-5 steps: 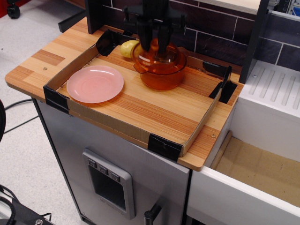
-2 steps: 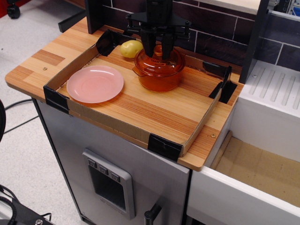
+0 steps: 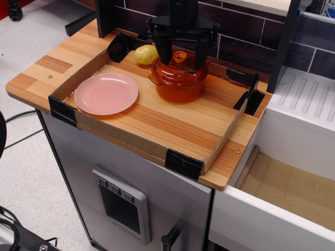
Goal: Put lid on pot
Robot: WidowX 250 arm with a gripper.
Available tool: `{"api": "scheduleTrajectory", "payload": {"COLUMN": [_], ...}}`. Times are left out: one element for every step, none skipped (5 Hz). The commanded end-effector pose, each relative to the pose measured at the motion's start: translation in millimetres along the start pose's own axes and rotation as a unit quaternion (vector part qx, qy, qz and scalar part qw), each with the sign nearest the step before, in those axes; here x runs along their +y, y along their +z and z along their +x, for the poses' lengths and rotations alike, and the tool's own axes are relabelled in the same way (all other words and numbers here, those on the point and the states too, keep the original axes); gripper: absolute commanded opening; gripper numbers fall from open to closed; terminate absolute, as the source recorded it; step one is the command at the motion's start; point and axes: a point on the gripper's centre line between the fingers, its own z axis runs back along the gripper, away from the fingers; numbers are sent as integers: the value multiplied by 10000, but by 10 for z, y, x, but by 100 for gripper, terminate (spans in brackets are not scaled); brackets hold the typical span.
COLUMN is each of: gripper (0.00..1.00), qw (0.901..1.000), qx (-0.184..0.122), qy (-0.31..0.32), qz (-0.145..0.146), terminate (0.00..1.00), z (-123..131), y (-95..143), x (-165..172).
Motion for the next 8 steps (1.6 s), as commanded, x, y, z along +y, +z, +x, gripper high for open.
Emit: {"api": "scheduleTrajectory", "payload": {"gripper": [100, 100, 100, 100, 100, 100, 100, 100], "qw": [9979, 9976, 9967, 9951, 9951, 9951, 9951, 9951], "qx": [-564, -472, -428, -325, -325, -325, -325, -325], "qy": [-23, -220, -532, -827, -827, -827, -827, -827], "qz": [-333, -452, -435, -429, -429, -429, -429, -429], "terminate": [0, 0, 0, 0, 0, 0, 0, 100], "z": [114, -54, -318, -555, -555, -555, -555, -555], "y": [642, 737, 749, 736, 736, 736, 736, 736], "x": [-111, -86, -24, 58, 58, 58, 58, 58]}}
